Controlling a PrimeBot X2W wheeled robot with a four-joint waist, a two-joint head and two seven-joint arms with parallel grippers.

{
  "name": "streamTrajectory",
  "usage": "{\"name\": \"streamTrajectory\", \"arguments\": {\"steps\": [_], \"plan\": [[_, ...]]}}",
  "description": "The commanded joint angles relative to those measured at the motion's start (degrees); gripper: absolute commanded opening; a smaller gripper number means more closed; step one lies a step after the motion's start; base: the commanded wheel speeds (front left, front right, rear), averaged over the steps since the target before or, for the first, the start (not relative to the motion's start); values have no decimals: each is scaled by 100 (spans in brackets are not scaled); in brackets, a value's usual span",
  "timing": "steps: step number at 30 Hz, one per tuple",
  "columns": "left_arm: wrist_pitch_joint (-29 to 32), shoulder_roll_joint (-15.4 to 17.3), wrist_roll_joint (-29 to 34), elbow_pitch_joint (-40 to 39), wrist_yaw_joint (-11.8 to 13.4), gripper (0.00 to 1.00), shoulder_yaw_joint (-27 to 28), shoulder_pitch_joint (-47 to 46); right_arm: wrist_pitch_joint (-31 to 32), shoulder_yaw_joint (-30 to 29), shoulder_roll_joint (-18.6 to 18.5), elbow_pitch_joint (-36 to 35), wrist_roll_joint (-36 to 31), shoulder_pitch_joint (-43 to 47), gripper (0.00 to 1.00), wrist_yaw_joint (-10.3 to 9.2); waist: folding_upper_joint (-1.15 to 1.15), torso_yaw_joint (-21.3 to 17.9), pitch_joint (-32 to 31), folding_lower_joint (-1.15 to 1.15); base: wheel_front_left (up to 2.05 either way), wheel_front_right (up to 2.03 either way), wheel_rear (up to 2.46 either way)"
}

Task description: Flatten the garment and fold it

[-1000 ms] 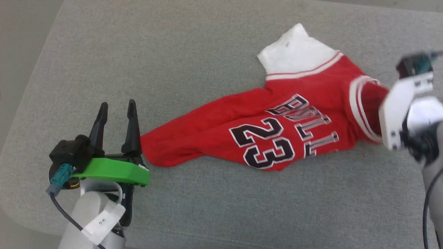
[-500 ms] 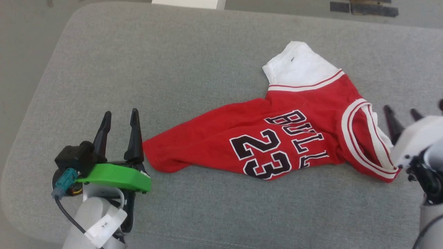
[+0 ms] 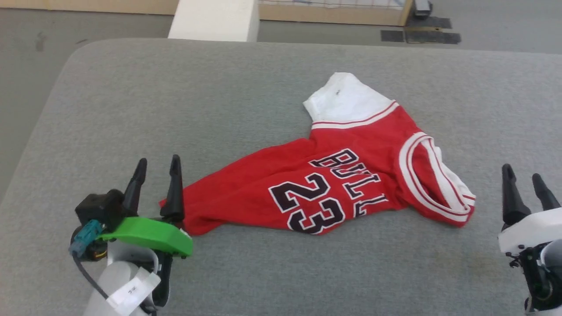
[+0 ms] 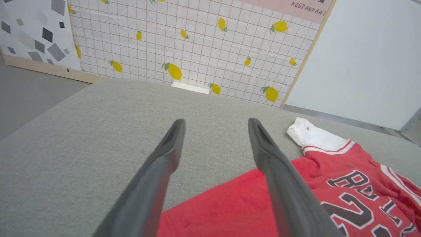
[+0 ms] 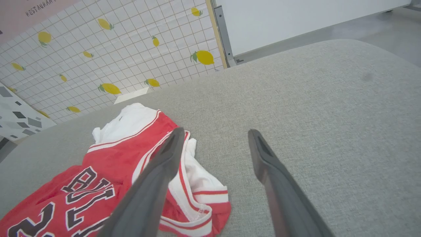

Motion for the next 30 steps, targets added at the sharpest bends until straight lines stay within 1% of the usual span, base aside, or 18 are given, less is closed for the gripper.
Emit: {"name": "streamTrajectory", "arguments": {"steps": [1, 5, 10, 13, 17, 20, 24, 30], "plan": [[63, 6, -58, -2, -41, 100, -33, -156, -63, 48, 7, 17, 36, -61, 100, -6, 0, -132, 89, 0, 0, 0, 0], [432, -57, -157, 229, -144, 100, -186, -908, -99, 200, 7, -3, 34, -273, 100, -6, 0, -256, 395, 0, 0, 0, 0], [1071, -149, -232, 915, -302, 100, -469, -2394, -131, 457, 8, -37, 61, -614, 100, -6, 0, -517, 914, 0, 0, 0, 0], [1563, -240, -283, 1474, -370, 100, -673, -3246, -172, 570, 8, -24, 82, -747, 100, -6, 0, -698, 1185, 0, 0, 0, 0], [2481, -358, -357, 2330, -413, 100, -939, -4298, -250, 687, 8, 34, 146, -854, 100, -6, 0, -994, 1548, 0, 0, 0, 0], [3182, -413, -348, 2931, -326, 100, -1066, -4994, -326, 781, 8, 100, 210, -890, 100, -6, 0, -1226, 1803, 0, 0, 0, 0], [4059, -438, -227, 3535, -146, 100, -1275, -5653, -452, 853, 8, 204, 298, -898, 100, -6, 0, -1469, 2079, 0, 0, 0, 0], [5158, -412, 142, 4115, 22, 100, -1756, -6140, -648, 886, 8, 382, 404, -929, 100, -6, 0, -1623, 2344, 0, 0, 0, 0]]}}
